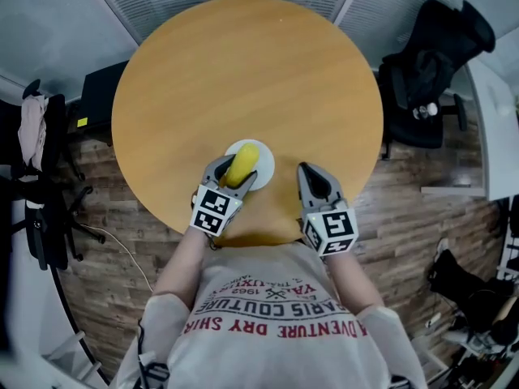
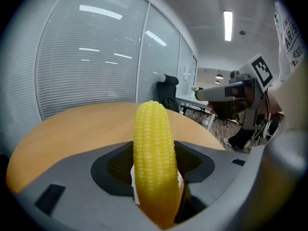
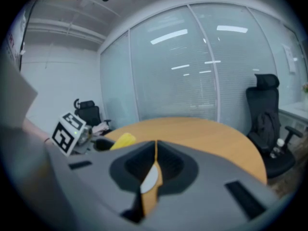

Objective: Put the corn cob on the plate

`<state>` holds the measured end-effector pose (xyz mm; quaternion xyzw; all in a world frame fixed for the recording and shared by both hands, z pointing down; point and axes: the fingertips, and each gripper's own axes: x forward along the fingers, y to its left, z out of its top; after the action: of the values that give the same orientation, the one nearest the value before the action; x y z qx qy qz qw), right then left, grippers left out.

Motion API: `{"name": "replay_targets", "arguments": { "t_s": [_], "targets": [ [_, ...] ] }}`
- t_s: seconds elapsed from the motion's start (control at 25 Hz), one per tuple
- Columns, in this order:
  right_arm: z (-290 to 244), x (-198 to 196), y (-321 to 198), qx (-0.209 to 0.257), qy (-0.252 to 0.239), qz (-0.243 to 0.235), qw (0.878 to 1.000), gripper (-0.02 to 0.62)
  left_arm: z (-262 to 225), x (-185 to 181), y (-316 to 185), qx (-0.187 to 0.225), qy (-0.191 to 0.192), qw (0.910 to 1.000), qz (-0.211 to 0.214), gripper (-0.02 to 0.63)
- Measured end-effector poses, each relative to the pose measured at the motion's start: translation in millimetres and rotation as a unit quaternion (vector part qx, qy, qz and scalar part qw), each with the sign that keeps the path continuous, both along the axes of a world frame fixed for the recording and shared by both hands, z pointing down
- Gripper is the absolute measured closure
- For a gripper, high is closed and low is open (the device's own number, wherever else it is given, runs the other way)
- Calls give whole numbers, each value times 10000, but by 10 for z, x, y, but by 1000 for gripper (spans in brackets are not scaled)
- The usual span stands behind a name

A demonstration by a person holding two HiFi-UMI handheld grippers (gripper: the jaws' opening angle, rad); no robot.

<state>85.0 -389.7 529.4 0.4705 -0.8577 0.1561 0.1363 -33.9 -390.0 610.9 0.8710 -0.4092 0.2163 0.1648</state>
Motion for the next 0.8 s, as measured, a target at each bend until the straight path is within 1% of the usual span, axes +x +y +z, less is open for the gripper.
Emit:
{"name": "replay_targets", "arguments": {
  "t_s": [0.16,0.32,0.48,0.64,0.8],
  "targets": [
    [129,13,-48,-154,38,62,9999,565,340,16,-25,-542,-223,9983,14,328],
    [196,10,-99,-220,61,55,9997,565,627,74,-80,-1026,-498,9934,107,328],
    [241,47,-112,-298,61,135,9994,565,799,147,-89,-1336,-654,9887,190,328],
    [277,52,-143,-379,29,192,9991,565,1012,185,-93,-1655,-921,9816,262,328],
    [328,57,-148,-445,45,216,9988,565,1067,211,-136,-1743,-1002,9793,251,327]
  ]
}}
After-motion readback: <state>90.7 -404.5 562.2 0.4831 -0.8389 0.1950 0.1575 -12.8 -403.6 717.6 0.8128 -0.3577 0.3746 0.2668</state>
